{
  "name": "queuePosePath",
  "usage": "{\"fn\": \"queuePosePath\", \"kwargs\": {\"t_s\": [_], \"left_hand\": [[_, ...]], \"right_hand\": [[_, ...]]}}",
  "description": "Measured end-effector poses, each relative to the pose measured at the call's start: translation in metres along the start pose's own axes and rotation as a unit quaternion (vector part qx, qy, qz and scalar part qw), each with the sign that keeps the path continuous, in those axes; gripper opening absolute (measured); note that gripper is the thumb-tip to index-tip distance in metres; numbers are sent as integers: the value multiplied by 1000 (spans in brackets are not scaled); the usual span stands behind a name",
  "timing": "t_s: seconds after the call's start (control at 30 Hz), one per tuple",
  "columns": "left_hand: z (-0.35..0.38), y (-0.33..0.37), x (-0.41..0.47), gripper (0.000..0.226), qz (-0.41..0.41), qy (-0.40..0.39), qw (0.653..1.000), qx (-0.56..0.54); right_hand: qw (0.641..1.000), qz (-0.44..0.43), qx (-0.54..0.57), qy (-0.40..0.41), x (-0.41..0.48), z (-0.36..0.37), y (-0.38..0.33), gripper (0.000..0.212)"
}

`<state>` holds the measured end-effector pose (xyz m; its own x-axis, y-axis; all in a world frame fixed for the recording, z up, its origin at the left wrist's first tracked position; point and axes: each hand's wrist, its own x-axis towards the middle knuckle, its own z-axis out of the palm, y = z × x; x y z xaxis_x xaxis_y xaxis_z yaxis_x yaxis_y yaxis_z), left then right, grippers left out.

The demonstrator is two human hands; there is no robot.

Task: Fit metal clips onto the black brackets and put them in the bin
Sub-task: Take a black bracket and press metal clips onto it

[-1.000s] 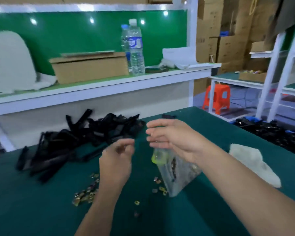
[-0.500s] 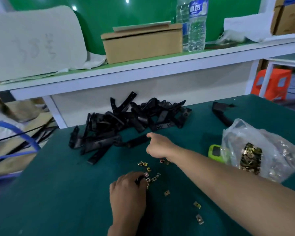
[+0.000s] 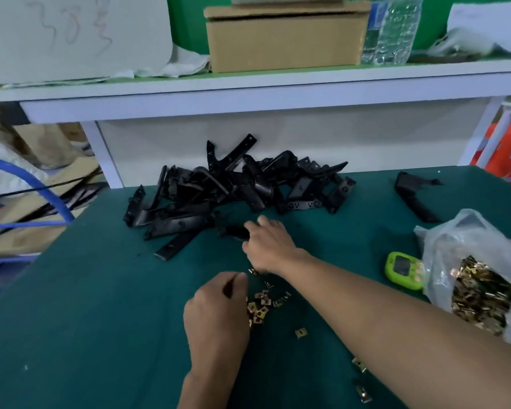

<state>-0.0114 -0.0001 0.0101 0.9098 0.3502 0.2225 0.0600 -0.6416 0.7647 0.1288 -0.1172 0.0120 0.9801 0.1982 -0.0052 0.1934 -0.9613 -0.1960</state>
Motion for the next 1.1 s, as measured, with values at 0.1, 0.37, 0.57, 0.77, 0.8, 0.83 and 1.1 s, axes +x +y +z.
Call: {"fn": "queuePosePath", "kwargs": {"t_s": [0.1,0.37,0.57,0.77,0.8,0.83,1.1], "left_hand": [[-3,-2,3,23,-51,-3,996,-75],[-2,-3,3,21,-33,-27,993,-113],[0,8,-12,26,24,-56,986,-153],[11,12,-37,21,84,-93,983,-134],[13,13,-40,26,95,-88,985,-115],[14,14,-41,26,99,-81,986,-107],[9,20,-38,19,42,-64,976,-205]], "right_hand": [[1000,26,8,16,-13,-6,0,42],[977,142,91,128,-102,-45,47,30],[959,160,82,217,-184,-27,55,36],[949,162,127,240,-207,-13,66,36],[948,152,135,245,-209,-13,67,36],[948,143,139,249,-210,-13,68,36],[959,126,127,221,-207,-11,72,36]]}}
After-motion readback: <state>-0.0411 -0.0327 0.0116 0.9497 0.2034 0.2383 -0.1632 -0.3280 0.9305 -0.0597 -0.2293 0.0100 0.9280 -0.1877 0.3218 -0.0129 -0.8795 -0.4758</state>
